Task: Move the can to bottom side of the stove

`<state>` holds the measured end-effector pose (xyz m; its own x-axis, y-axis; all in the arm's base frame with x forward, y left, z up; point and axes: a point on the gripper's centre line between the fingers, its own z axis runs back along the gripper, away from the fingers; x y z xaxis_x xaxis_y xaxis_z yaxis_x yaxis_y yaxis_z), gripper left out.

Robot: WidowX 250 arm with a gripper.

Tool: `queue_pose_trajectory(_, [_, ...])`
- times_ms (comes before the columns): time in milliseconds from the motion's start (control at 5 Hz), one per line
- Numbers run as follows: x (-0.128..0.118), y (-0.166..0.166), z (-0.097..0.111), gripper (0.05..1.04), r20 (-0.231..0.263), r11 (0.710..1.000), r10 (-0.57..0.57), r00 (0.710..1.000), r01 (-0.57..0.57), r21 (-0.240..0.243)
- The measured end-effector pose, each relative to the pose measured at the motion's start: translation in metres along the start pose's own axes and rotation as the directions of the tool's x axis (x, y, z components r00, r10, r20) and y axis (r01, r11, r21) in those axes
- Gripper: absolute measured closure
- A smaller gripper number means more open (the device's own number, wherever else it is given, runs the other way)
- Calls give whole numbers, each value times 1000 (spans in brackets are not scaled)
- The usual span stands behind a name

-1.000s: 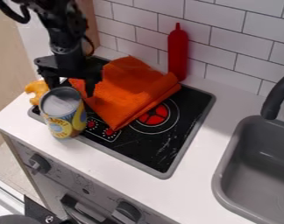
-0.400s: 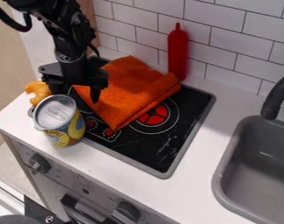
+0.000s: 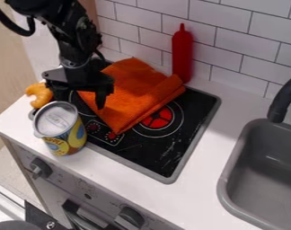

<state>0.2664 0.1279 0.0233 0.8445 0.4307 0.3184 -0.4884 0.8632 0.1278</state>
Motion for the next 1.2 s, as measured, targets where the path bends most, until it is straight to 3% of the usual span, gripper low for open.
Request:
queue_pose_trajectory(600, [-5, -6, 7, 85, -30, 1000, 16, 999, -16, -19])
queue_pose_trajectory(800, [4, -9, 12, 85, -36, 998, 53, 998, -54, -34])
queue_pose_trajectory(1000, [19, -20, 20, 85, -7, 996, 63, 998, -63, -58])
queue_pose_trajectory(1200, [16, -34, 23, 85, -18, 996, -17, 1000, 15, -89])
